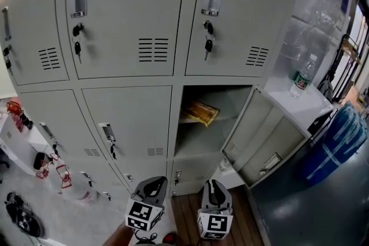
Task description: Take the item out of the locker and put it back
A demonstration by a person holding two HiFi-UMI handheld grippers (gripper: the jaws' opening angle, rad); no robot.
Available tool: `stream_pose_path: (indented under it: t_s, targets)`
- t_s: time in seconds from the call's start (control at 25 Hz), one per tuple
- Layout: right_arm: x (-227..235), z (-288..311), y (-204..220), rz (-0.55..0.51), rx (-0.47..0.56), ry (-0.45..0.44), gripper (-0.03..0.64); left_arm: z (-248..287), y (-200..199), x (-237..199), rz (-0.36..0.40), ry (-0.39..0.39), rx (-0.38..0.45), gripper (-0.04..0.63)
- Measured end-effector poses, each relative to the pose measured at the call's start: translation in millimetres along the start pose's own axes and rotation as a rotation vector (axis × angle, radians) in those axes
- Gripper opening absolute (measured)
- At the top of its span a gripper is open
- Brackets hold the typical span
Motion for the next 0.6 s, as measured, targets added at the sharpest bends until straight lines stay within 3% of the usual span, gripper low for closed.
stream_pose_path:
  t_s: [0.6]
  targets:
    - [5, -39, 33, 0.032, -0.087, 0.049, 0.021, -3, 2, 23, 0.007, 0.060, -0.001, 0.023]
Point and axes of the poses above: the fingertips, and each gripper's own axes: z forward along the fingers, x to its right, y out of its underside, the point moved 9 cm from there along -z, backward along the fingers, and after that the axes turned 6 degrees about z, right-handed, at the moved point
